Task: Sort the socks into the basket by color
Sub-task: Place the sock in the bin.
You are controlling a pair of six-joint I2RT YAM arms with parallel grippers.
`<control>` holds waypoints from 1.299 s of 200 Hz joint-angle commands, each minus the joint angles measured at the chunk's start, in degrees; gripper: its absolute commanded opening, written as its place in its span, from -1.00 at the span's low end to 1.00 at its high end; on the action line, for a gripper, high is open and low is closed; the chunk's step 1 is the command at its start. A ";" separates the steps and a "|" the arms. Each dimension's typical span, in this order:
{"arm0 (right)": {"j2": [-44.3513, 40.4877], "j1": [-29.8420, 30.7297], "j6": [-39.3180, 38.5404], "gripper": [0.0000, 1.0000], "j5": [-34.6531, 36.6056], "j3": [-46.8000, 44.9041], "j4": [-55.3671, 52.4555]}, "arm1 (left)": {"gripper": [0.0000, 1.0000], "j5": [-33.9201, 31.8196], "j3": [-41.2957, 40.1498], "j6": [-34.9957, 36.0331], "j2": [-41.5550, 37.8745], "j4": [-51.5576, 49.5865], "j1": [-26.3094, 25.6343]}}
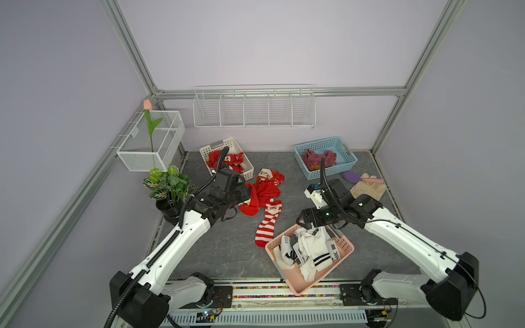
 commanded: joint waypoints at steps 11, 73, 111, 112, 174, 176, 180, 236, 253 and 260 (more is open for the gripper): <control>0.85 -0.20 -1.76 0.77 -1.25 2.35 1.52 | -1.00 -2.70 5.09 2.40 4.65 0.98 3.33; 4.67 -0.25 -4.84 0.77 -2.80 7.51 0.71 | -1.00 -6.13 17.05 8.51 20.07 6.35 12.47; 8.79 -0.21 -7.14 0.77 -2.83 9.99 1.14 | -1.00 -5.79 26.02 10.83 30.97 7.69 17.01; 8.93 -0.21 -7.15 0.77 -2.83 10.07 1.21 | -1.00 -5.78 26.27 10.89 31.29 7.63 17.09; 20.80 -0.22 -9.42 0.77 -3.66 19.83 1.91 | -1.00 -1.43 42.93 11.31 48.97 1.18 20.92; 21.27 -0.25 -9.44 0.77 -3.76 20.24 1.85 | -1.00 -1.35 43.13 11.30 49.45 0.92 20.92; 22.22 -0.21 -9.45 0.77 -3.84 20.94 1.70 | -1.00 -1.30 43.38 11.21 50.31 0.57 20.99; 31.22 -0.25 -9.20 0.77 -5.90 26.49 3.12 | -0.89 -0.38 37.43 9.72 52.67 2.68 20.88; 33.49 -0.11 -9.05 0.77 -5.99 27.82 3.60 | -0.66 0.11 35.63 9.73 52.20 3.15 20.96; 34.46 -0.10 -8.94 0.77 -6.13 28.34 3.72 | -0.56 0.41 34.73 9.74 51.78 3.53 20.95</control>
